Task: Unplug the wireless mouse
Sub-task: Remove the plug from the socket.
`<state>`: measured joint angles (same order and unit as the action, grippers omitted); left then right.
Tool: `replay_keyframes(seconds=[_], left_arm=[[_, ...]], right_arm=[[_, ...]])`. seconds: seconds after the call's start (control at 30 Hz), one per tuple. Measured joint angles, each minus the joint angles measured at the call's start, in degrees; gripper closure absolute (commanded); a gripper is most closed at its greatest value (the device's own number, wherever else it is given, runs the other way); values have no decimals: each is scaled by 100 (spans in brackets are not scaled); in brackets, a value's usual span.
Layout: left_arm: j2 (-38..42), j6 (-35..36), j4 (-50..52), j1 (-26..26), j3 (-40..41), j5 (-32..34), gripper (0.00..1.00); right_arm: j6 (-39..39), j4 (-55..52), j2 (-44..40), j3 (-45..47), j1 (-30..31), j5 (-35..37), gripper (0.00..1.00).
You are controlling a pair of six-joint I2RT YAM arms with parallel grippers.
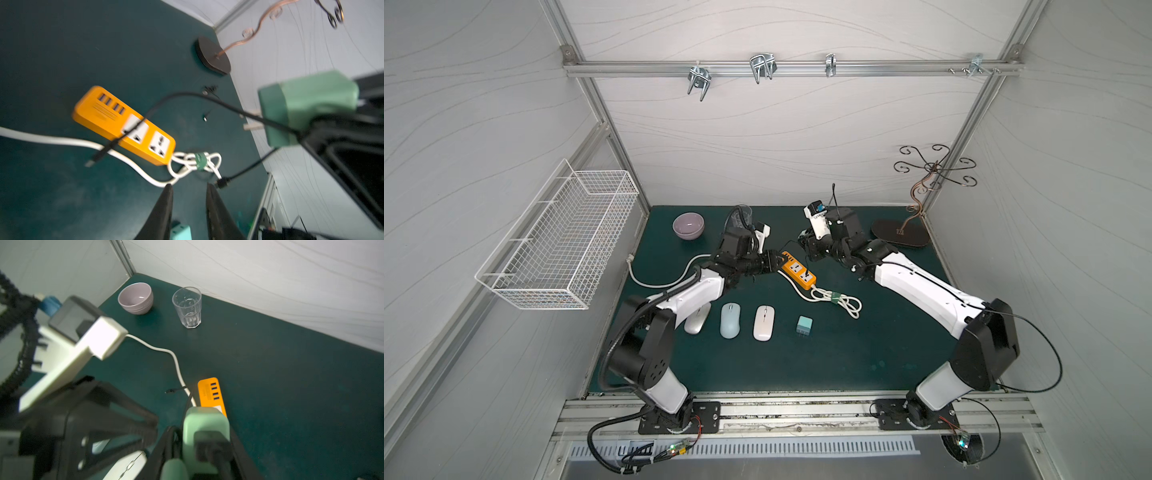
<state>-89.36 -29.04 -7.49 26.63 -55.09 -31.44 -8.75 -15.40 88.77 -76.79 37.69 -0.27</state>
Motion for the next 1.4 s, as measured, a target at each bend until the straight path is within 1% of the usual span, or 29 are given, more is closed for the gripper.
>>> replay_keyframes(seconds=[0.07, 0.13, 0.33, 0.43, 0.6, 0.8, 1.0, 1.17, 1.4], left_arm=[[286, 129, -98, 297, 382, -2, 67], [575, 221, -210, 485, 732, -15, 67], [1392, 354, -780, 498, 1397, 109, 60], [1467, 398, -1043, 498, 1419, 109, 60], [1292, 450, -1344, 564, 1419, 59, 57], [1333, 787, -1397, 785, 1460, 122, 51], [1893, 1259, -1427, 992, 1679, 326, 44], [2251, 1523, -1528, 1045, 1766, 485, 41], [2188, 1687, -1552, 1099, 1766, 586, 39]], right_arm=[[-278, -74, -251, 184, -105, -407, 100], [-595, -118, -514, 358, -254, -835, 100], [-1438, -7, -1150, 844, -597, -1941, 100], [-1884, 234, -1362, 1152, -634, -2435, 100], [-2468, 610, -1447, 1541, -632, -3080, 100], [-2806, 835, -1488, 1755, -632, -3440, 100], [-2990, 1027, -1495, 1812, -625, -3668, 100], [-3073, 1169, -1495, 1849, -581, -3759, 100], [-3134, 1314, -1458, 1912, -413, -3958, 100]])
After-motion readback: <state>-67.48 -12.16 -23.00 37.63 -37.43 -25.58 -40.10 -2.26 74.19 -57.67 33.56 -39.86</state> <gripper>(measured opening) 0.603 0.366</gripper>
